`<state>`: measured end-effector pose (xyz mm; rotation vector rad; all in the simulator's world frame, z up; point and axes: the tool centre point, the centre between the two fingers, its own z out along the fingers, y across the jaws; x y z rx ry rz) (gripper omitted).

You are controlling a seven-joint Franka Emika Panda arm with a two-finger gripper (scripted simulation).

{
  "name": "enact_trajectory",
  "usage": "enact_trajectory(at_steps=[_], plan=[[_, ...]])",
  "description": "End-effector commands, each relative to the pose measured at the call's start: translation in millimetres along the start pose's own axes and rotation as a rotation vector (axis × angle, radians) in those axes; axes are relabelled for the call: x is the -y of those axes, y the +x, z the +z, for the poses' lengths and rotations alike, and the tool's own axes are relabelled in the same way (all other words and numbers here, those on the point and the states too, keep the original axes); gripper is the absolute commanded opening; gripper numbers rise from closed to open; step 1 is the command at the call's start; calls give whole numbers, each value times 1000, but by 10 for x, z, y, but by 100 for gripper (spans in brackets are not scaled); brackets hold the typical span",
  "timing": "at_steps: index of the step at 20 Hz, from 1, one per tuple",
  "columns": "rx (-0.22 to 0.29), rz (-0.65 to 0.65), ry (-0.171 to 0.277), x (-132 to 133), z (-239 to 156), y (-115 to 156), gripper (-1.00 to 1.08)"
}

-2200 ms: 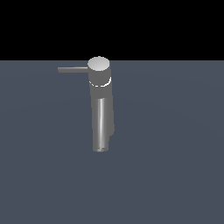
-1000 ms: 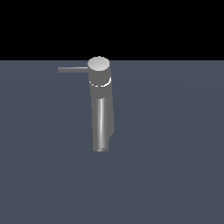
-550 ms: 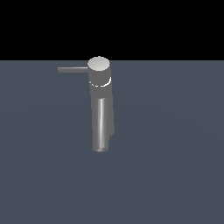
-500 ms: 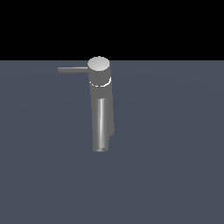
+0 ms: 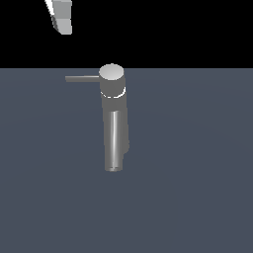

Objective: Turn on the faucet by rotating a designated handle.

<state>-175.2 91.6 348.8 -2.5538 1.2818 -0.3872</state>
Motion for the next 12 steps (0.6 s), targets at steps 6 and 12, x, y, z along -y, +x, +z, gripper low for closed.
enact_trajectory(at_steps=[6, 12], plan=[[-42, 159, 58, 231, 300, 35, -100], [-76, 289, 106, 433, 533, 105, -100]])
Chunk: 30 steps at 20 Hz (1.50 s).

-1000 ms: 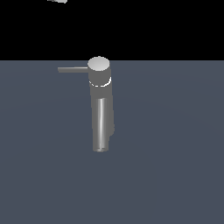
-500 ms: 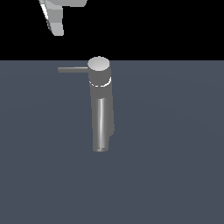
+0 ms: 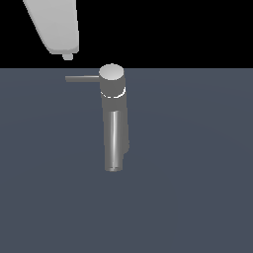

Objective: Turn on the faucet by rotating a designated handle.

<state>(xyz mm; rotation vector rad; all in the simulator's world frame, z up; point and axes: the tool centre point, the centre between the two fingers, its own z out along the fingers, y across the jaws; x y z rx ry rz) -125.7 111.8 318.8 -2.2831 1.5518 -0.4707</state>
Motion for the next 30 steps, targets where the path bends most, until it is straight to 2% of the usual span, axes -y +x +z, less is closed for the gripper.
enact_trajectory(at_steps=[1, 14, 30], plan=[[-14, 56, 21, 83, 106, 6, -100], [-69, 254, 92, 399, 469, 106, -100], [-89, 303, 107, 477, 558, 156, -100]])
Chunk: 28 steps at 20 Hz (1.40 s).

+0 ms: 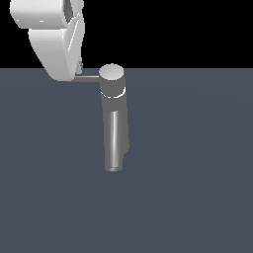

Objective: Turn on the faucet by rotating a designated handle.

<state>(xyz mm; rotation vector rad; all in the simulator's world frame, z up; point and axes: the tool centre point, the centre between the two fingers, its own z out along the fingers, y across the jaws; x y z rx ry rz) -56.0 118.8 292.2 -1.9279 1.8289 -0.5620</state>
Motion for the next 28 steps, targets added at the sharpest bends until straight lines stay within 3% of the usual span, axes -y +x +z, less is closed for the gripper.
enact_trajectory(at_steps=[1, 23, 28], plan=[[0, 0, 0, 0, -1, 1, -100], [-1, 0, 0, -700, 0, -55, -100], [6, -7, 7, -682, -10, -67, -100]])
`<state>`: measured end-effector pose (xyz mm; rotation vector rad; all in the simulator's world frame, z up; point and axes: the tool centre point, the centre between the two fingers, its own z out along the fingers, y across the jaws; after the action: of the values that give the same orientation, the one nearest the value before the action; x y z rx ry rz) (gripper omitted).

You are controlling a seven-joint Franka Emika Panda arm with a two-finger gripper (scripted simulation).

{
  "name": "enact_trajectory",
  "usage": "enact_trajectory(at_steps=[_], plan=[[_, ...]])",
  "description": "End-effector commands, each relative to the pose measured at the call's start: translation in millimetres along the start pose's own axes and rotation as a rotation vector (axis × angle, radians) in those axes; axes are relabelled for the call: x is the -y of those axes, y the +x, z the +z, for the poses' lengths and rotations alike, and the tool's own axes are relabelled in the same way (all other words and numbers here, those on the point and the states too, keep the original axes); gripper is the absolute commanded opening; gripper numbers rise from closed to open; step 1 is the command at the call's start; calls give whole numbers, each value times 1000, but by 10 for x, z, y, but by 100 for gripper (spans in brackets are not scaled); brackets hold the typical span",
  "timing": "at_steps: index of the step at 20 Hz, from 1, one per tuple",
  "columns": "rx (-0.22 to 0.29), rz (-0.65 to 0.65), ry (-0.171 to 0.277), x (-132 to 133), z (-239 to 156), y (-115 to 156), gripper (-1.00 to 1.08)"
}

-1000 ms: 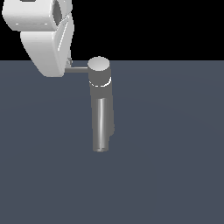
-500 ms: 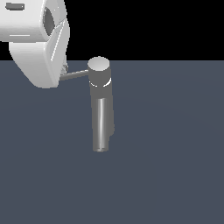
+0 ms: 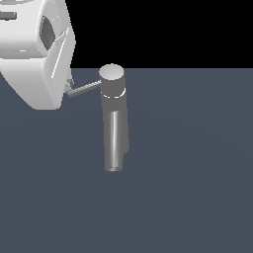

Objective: Turn on the faucet by rotating a designated handle.

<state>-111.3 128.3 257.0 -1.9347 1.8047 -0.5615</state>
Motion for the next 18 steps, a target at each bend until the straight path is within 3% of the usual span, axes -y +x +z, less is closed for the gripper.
enact_trajectory(at_steps=[1, 18], plan=[[-6, 7, -3, -50, 4, 73, -100], [-9, 10, -6, -329, 3, 293, -100]])
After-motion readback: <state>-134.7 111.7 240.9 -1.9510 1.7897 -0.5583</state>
